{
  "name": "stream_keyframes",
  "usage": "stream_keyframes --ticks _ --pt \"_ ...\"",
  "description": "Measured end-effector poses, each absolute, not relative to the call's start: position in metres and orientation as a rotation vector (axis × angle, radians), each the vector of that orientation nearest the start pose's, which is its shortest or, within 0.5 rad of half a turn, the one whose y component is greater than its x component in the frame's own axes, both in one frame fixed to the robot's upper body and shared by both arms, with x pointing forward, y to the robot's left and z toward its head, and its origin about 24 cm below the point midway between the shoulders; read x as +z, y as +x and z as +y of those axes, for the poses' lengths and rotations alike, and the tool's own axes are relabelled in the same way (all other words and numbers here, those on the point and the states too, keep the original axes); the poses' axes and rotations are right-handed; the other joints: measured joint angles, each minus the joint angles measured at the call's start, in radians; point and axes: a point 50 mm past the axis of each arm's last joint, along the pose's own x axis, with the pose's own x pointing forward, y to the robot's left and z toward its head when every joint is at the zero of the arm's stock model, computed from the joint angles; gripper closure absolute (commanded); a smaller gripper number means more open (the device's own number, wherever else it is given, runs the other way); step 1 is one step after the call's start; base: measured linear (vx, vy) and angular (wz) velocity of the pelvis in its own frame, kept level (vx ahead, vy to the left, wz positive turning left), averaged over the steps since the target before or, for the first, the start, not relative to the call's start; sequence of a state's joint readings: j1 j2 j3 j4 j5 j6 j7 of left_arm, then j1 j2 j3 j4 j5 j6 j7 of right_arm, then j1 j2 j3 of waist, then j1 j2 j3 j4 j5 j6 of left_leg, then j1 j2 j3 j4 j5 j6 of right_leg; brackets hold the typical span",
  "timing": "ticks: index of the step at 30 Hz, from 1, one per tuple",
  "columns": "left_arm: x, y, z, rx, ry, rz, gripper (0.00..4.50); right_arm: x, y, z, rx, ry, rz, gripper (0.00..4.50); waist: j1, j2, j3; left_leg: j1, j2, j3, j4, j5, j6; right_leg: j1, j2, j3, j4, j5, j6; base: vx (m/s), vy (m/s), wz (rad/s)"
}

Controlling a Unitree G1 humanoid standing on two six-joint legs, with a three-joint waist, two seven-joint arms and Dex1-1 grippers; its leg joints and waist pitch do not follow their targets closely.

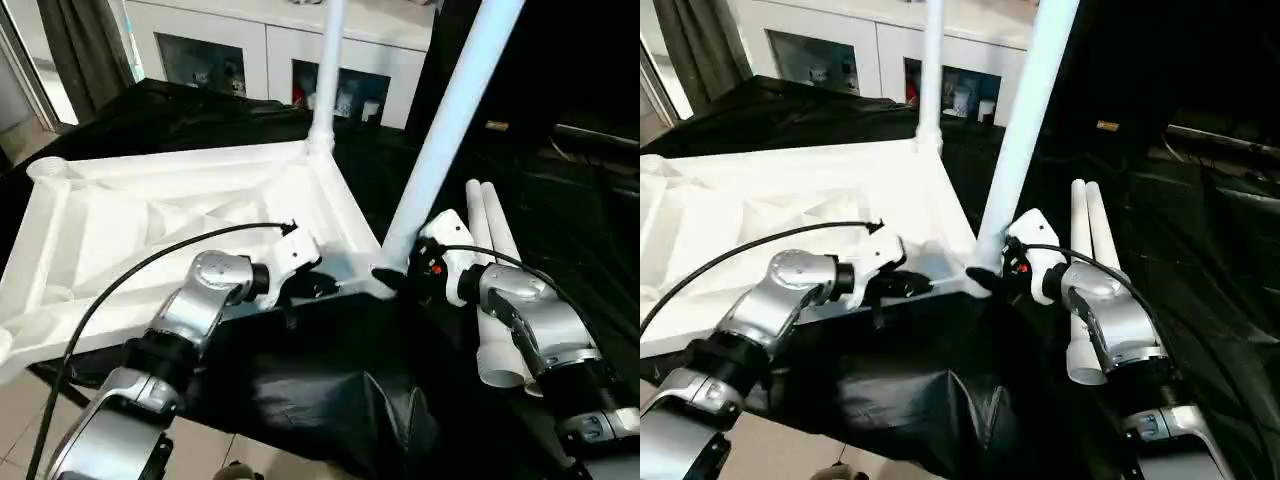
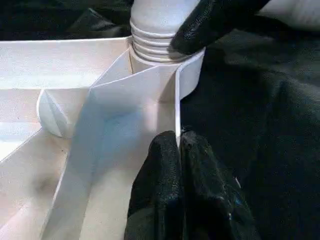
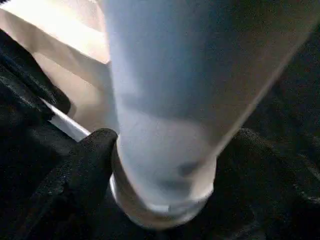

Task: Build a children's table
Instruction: Rotate leg to tighten

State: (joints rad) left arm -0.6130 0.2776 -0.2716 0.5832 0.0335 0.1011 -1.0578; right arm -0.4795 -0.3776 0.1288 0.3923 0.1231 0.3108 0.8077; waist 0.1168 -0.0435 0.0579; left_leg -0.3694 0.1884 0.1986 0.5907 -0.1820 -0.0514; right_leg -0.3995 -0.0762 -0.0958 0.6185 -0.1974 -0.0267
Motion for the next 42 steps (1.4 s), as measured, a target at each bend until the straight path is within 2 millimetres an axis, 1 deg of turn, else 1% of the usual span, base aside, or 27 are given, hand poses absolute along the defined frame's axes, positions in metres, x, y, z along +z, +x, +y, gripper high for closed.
stream_keyframes --ticks 1,2,5,6,9,11,12,16,22,24,26,29,30,34,36,39,41,42 --pt "0.057 0.324 0.106 -1.245 0.385 0.344 4.50 0.062 0.322 -0.161 0.845 -0.193 0.360 0.66 0.000 0.000 0.000 0.000 0.000 0.000 0.000 0.000 0.000 0.000 0.000 0.000 0.000 0.000 0.000 0.000 0.000 0.00" --pt "0.058 0.323 0.107 -1.249 0.389 0.341 4.50 0.062 0.321 -0.161 0.852 -0.192 0.361 0.82 -0.001 0.000 0.000 0.000 0.000 0.000 0.000 0.000 0.000 0.000 0.000 0.000 0.000 0.000 0.000 0.000 0.000 0.00" --pt "0.058 0.322 0.109 -1.255 0.386 0.343 4.50 0.063 0.319 -0.159 0.866 -0.193 0.360 0.82 -0.001 0.000 0.000 0.000 0.000 0.000 0.000 0.000 0.000 0.000 0.000 0.000 0.001 0.000 0.000 0.000 0.000 0.00" --pt "0.058 0.322 0.109 -1.256 0.385 0.344 4.50 0.063 0.319 -0.159 0.869 -0.195 0.359 1.10 -0.001 0.000 0.000 0.000 0.000 0.000 0.000 0.000 0.000 0.000 0.000 0.000 0.001 0.000 0.000 0.000 0.000 0.00" --pt "0.059 0.321 0.110 -1.255 0.386 0.344 4.50 0.063 0.319 -0.157 0.881 -0.197 0.362 1.28 -0.002 0.000 0.000 0.000 0.000 0.000 0.001 0.000 0.000 0.000 0.000 0.000 0.002 0.000 0.000 0.000 0.000 0.00" --pt "0.059 0.321 0.110 -1.254 0.386 0.345 4.50 0.062 0.318 -0.157 0.886 -0.197 0.363 1.51 -0.003 0.000 0.000 0.000 0.000 0.000 0.001 0.000 0.000 0.000 0.000 0.000 0.002 0.000 0.000 0.000 0.000 0.00" --pt "0.059 0.321 0.110 -1.254 0.386 0.345 4.50 0.063 0.318 -0.157 0.887 -0.198 0.363 1.51 -0.003 0.000 0.000 0.000 0.000 0.000 0.001 0.000 0.000 0.000 0.000 0.000 0.002 0.000 0.000 0.000 0.000 0.00" --pt "0.059 0.321 0.110 -1.256 0.383 0.350 4.50 0.063 0.318 -0.156 0.890 -0.201 0.360 1.79 -0.003 0.000 0.000 0.000 0.000 0.000 0.001 0.000 0.000 0.000 0.000 0.000 0.002 0.000 0.000 0.000 0.000 0.00" --pt "0.058 0.321 0.111 -1.256 0.381 0.354 4.50 0.063 0.317 -0.156 0.889 -0.201 0.361 1.83 -0.003 0.000 0.000 0.000 0.000 0.000 0.001 0.000 0.000 0.000 0.000 0.000 0.002 0.000 0.000 0.000 0.000 0.00" --pt "0.058 0.321 0.111 -1.242 0.375 0.363 4.50 0.061 0.317 -0.153 0.865 -0.187 0.373 1.84 -0.003 -0.001 0.000 0.001 0.000 0.000 0.001 0.000 0.000 0.000 0.000 0.000 0.002 0.000 0.000 0.000 0.000 0.00" --pt "0.056 0.325 0.109 -1.193 0.366 0.373 4.50 0.058 0.319 -0.149 0.785 -0.163 0.382 1.85 -0.005 -0.002 -0.001 0.002 0.000 0.000 0.002 0.000 0.000 0.000 0.000 0.000 0.004 0.000 0.000 0.000 0.000 0.00" --pt "0.054 0.334 0.094 -1.104 0.353 0.388 4.50 0.052 0.327 -0.141 0.584 -0.081 0.376 1.85 -0.007 -0.005 -0.002 0.003 0.001 0.000 0.005 0.001 -0.001 0.002 0.000 0.001 0.005 0.001 -0.001 0.000 0.000 0.00" --pt "0.053 0.340 0.082 -1.033 0.344 0.401 4.50 0.049 0.335 -0.137 0.420 -0.031 0.373 1.85 -0.007 -0.007 -0.003 0.003 0.001 0.000 0.006 0.002 -0.001 0.002 0.000 0.001 0.005 0.002 -0.001 0.000 0.000 0.00" --pt "0.049 0.344 0.065 -0.977 0.321 0.413 4.50 0.045 0.342 -0.130 0.260 0.023 0.378 1.85 -0.004 -0.007 -0.003 0.006 0.001 0.000 0.006 0.003 -0.002 0.008 0.000 0.001 0.002 0.001 0.004 0.000 0.000 0.00" --pt "0.048 0.346 0.057 -0.955 0.311 0.421 4.50 0.044 0.345 -0.126 0.211 0.024 0.382 1.85 -0.003 -0.007 -0.003 0.009 0.001 0.000 0.006 0.003 -0.002 0.012 0.000 0.001 0.000 0.001 0.005 0.000 0.000 0.00" --pt "0.047 0.347 0.044 -0.947 0.309 0.419 4.50 0.043 0.350 -0.126 0.146 0.033 0.385 1.85 -0.003 -0.006 -0.003 0.011 0.000 0.000 0.005 0.003 -0.002 0.018 0.000 0.001 -0.006 0.001 0.005 0.000 0.000 0.00" --pt "0.047 0.348 0.040 -0.945 0.319 0.411 4.50 0.044 0.352 -0.127 0.115 0.042 0.385 1.16 -0.004 -0.006 -0.003 0.010 0.000 0.000 0.005 0.003 -0.001 0.018 -0.001 0.001 -0.008 0.002 0.006 0.000 0.000 0.00" --pt "0.047 0.348 0.039 -0.944 0.321 0.406 4.50 0.044 0.352 -0.127 0.111 0.045 0.382 1.13 -0.004 -0.006 -0.003 0.010 0.000 0.000 0.005 0.002 -0.001 0.018 -0.001 0.001 -0.008 0.002 0.006 0.000 0.000 0.00"
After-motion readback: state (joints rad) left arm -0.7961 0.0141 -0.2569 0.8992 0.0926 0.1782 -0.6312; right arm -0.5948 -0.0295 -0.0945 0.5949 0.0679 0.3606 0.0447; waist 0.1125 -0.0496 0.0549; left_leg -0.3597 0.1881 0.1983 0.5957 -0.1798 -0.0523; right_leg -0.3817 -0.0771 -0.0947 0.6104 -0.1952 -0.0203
